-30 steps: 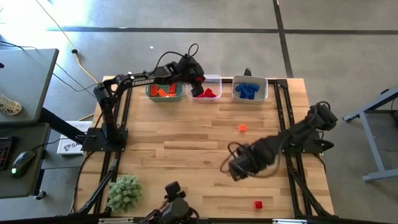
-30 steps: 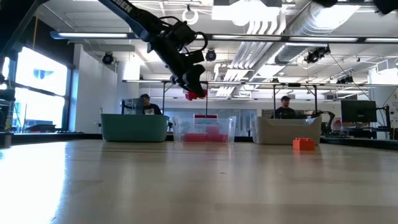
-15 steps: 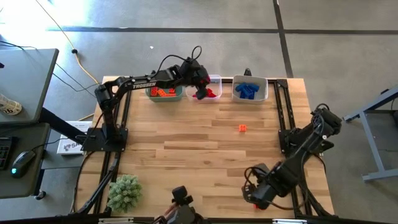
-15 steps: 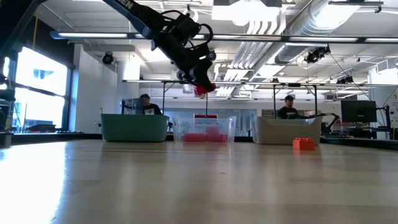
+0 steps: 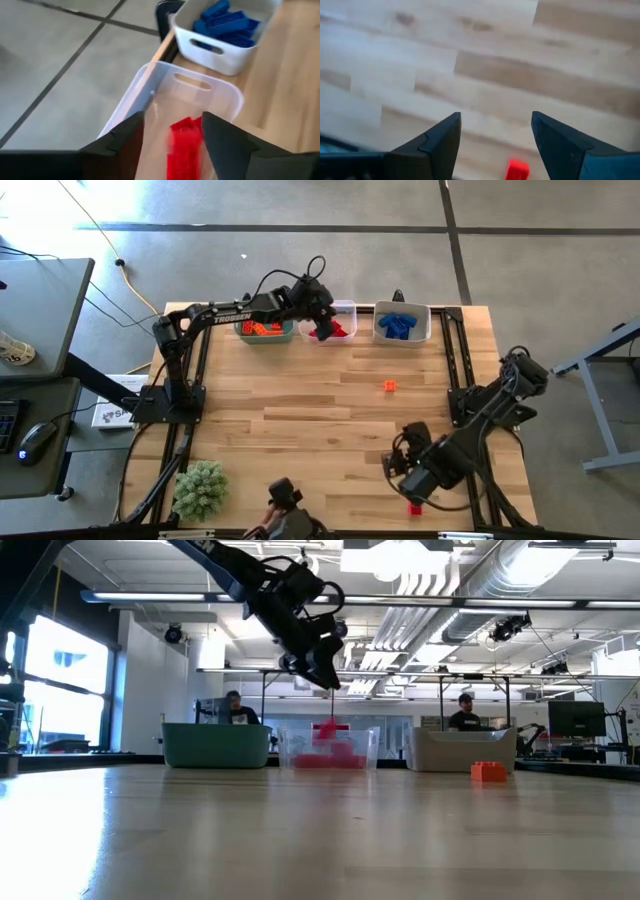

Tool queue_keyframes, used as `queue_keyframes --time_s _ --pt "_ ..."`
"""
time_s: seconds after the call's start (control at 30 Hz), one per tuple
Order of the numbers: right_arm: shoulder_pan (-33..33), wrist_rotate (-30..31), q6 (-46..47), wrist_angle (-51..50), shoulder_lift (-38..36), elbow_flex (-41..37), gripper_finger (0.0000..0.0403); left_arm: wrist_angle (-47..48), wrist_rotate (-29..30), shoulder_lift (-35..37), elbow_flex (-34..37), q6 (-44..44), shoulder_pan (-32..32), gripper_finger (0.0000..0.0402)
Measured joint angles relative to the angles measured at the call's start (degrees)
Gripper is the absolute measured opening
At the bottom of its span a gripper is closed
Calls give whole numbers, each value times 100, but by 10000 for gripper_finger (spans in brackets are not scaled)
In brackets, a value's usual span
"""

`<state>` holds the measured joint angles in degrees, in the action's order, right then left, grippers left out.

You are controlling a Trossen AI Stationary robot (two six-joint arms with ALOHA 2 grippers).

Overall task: Sort & place blocks by color
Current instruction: Put the red game piece into the transparent bin, then put the orange game piece into the green bin

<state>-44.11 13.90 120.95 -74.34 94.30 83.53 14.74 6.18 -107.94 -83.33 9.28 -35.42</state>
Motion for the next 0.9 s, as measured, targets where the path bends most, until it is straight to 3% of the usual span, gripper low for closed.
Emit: queue_keyframes --time_s 0.23,0.47,0.8,0.9 --pt "683 62 -526 -384 0 0 229 49 172 0 0 -142 -98 224" --pt "1673 43 -1068 -869 2 0 229 167 -435 3 0 -139 -89 223" --pt "3180 -365 -2886 -925 2 0 229 542 -639 170 -2 -105 -28 225" --pt "3591 -413 -3433 -925 1 0 229 565 -948 326 -2 -105 -13 225"
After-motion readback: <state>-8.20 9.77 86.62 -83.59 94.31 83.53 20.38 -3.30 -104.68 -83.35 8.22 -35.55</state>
